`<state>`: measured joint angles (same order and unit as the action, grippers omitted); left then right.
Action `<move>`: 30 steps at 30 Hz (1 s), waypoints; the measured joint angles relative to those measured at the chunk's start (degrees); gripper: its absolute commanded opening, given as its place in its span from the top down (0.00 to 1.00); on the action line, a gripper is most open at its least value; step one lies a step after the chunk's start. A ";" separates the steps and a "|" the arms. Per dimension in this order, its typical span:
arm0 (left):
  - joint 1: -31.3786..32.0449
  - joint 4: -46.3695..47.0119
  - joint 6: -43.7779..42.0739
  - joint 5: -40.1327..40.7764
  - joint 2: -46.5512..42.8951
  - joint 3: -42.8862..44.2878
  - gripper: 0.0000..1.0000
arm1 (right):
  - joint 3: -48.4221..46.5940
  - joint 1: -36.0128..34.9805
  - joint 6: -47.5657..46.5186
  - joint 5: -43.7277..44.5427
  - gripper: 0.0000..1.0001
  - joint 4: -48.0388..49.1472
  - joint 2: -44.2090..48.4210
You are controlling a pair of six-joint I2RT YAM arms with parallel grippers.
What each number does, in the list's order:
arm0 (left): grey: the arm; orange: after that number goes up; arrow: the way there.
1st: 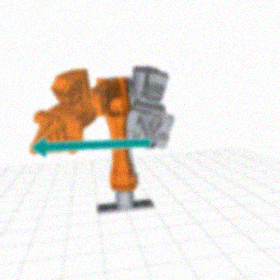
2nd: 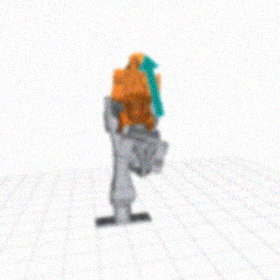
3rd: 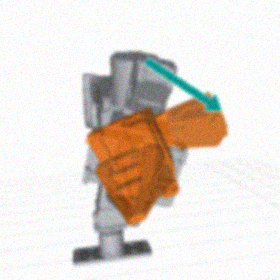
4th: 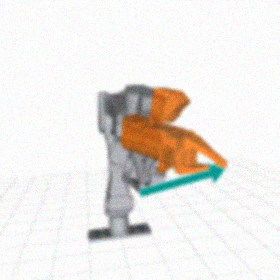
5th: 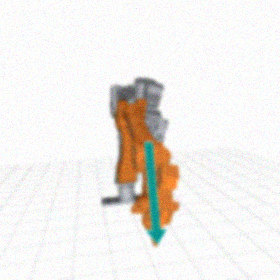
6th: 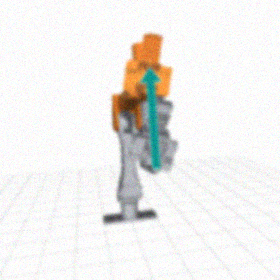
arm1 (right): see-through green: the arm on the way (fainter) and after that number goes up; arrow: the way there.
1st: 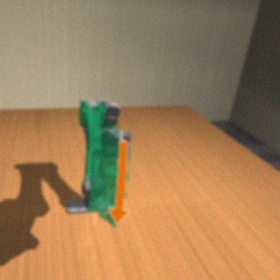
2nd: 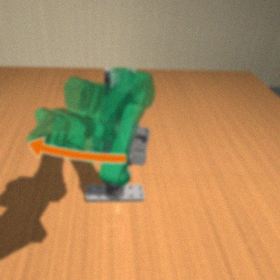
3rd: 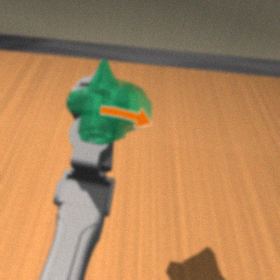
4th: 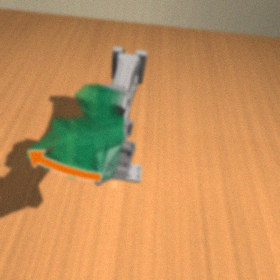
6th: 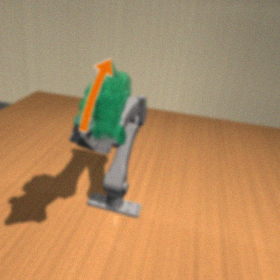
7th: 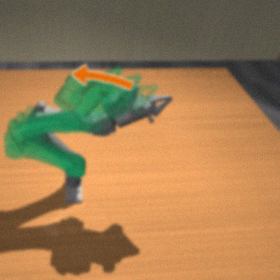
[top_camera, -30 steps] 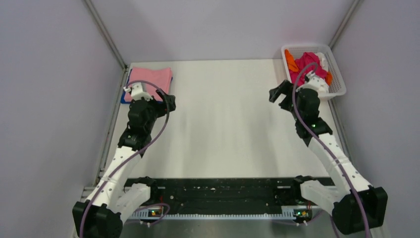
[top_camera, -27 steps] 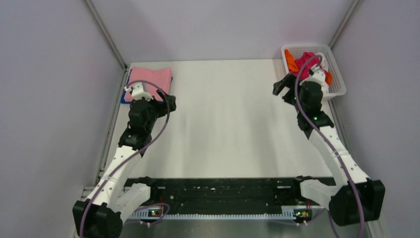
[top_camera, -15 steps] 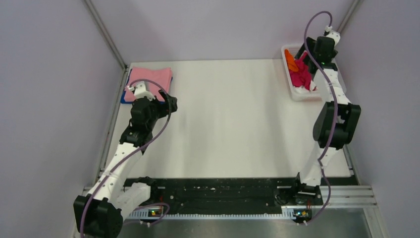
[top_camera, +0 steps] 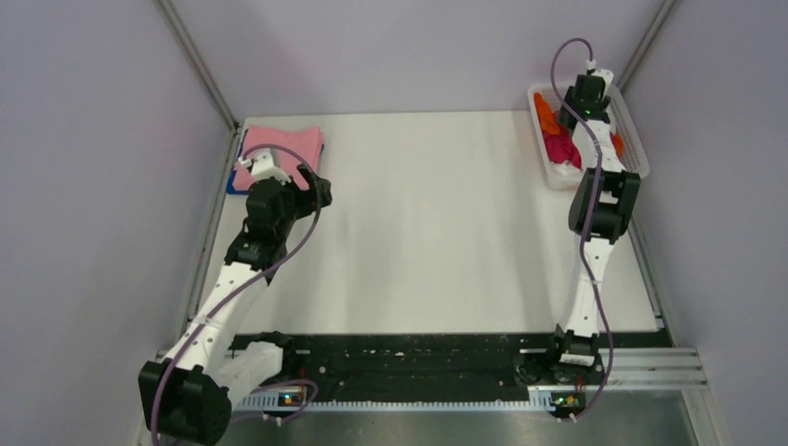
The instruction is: Fold and stack the t-shirts
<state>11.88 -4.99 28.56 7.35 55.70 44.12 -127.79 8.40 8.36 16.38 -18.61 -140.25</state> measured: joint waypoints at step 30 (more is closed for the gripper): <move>0.00 -2.86 0.02 -0.09 -6.43 0.11 0.01 | 1.31 0.92 15.56 -30.95 1.00 18.23 32.89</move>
<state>11.88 -7.86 28.58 7.27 49.28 44.23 -126.48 9.32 23.92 -14.57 -0.38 -107.35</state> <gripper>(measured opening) 0.991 0.031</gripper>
